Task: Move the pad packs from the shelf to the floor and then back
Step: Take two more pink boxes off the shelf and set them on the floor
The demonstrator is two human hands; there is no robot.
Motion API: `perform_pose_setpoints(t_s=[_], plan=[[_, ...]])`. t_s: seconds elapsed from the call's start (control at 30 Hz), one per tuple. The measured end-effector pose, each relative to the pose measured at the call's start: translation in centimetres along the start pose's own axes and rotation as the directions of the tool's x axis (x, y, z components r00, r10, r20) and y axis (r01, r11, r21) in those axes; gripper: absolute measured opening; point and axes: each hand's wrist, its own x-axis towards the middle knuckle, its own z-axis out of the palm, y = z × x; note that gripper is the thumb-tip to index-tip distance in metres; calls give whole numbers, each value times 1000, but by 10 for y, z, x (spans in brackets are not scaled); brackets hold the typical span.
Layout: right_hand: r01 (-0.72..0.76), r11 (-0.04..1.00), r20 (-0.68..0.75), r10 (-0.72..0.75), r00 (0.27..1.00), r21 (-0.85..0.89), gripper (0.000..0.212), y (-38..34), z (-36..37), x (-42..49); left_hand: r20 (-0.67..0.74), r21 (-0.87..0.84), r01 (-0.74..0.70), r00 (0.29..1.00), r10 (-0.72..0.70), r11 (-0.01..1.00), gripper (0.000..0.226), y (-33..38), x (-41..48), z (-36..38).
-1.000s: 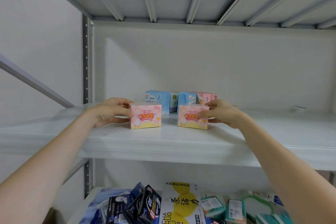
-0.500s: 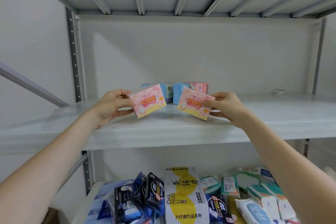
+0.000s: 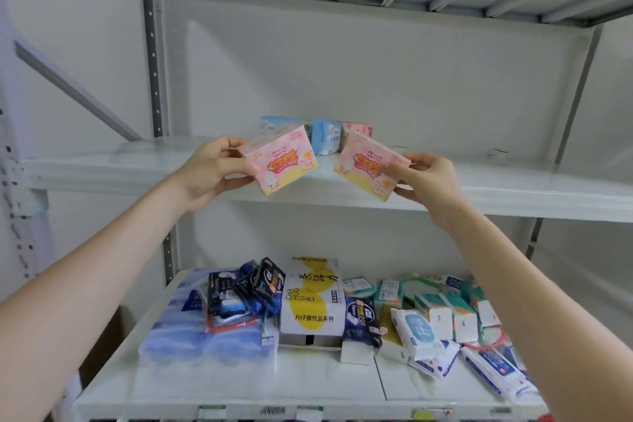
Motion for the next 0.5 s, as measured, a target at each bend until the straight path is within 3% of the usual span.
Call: perform_pose_setpoints(t_s=[0.27, 0.5], plan=[[-84, 996, 68, 85, 994, -12, 54, 7, -30, -80, 14, 8, 99, 995, -99, 995, 36, -19, -93, 31], [-155, 985, 35, 158, 987, -76, 39, 27, -31, -169, 29, 20, 212, 977, -213, 977, 38, -50, -170, 33]])
